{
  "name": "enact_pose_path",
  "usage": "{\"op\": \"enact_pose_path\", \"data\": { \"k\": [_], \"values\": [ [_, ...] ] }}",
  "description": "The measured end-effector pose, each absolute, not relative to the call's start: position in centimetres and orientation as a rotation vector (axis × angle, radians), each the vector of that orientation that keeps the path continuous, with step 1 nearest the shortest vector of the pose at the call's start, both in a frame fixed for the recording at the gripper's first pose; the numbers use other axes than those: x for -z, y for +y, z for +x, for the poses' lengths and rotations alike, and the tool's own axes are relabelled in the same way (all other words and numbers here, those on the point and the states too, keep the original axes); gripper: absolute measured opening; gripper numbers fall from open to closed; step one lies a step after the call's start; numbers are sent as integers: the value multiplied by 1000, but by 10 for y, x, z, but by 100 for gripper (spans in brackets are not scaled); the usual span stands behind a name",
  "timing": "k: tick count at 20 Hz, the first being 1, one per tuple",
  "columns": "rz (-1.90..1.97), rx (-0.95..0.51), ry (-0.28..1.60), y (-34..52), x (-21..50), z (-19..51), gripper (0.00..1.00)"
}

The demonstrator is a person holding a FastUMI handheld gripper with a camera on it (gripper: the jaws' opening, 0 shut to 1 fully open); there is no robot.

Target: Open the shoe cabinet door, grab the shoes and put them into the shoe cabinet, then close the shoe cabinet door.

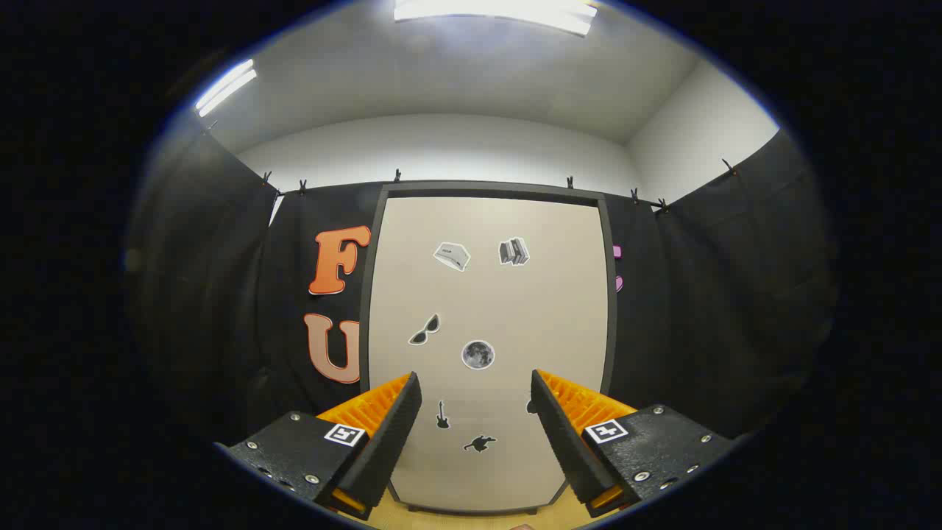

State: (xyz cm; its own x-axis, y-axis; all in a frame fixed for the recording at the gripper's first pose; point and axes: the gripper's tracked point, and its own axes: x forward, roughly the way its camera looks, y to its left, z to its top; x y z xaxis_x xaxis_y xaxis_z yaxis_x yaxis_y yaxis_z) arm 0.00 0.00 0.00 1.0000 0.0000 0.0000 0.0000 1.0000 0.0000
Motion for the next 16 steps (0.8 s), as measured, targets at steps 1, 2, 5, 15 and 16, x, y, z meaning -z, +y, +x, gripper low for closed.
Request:
{"op": "enact_pose_path", "data": {
  "k": [1, 2, 5, 15, 16],
  "values": [
    [-7, 2, -10, 0, -3, -1, 93],
    [-12, 6, -19, 0, -5, -2, 93],
    [-10, 18, -35, -5, -7, -2, 93],
    [10, 32, -92, -11, -25, -8, 93],
    [4, 46, -97, -13, -26, -8, 93]
  ]
}}
